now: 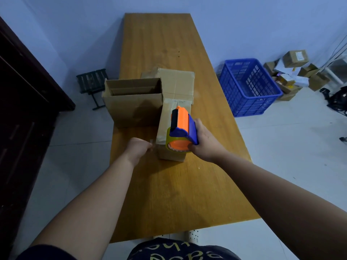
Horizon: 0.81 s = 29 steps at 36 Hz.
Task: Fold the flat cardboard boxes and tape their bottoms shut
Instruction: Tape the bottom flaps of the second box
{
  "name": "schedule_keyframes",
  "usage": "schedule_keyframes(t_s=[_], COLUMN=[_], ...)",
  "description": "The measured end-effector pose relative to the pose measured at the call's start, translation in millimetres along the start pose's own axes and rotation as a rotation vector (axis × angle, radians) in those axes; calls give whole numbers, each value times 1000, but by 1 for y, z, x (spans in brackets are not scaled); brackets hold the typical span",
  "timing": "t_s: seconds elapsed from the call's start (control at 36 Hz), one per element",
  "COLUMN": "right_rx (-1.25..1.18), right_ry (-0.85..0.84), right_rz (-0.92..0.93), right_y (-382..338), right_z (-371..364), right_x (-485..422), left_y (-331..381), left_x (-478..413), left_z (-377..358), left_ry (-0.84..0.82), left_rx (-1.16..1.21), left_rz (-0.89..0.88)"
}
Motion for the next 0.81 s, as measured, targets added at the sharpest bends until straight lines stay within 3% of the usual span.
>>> schedule_keyframes(t_s=[0.33, 0.56, 0.81], right_rx=[-4, -5, -24], right_ry=[17, 7, 24], right_rz=[-22, -26, -25], right_y=[0, -1, 1], right_z=[-3, -2, -5], right_x=[0, 0, 0], left_y=[-4, -2, -2], left_x=[2, -1, 0], left_z=[-4, -6, -12], left_ry=[-37, -38, -11], left_rx=[119, 42, 42], left_rz=[23, 7, 154])
Point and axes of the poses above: each hand's wrist, its own x-axis away from the middle knuckle, its own z-axis out of the back of the hand, y = z × x, the point moved 4 cm from there along -x, towards the middle knuckle, and after that the axes turned 6 degrees about x, right-handed, at the moved point
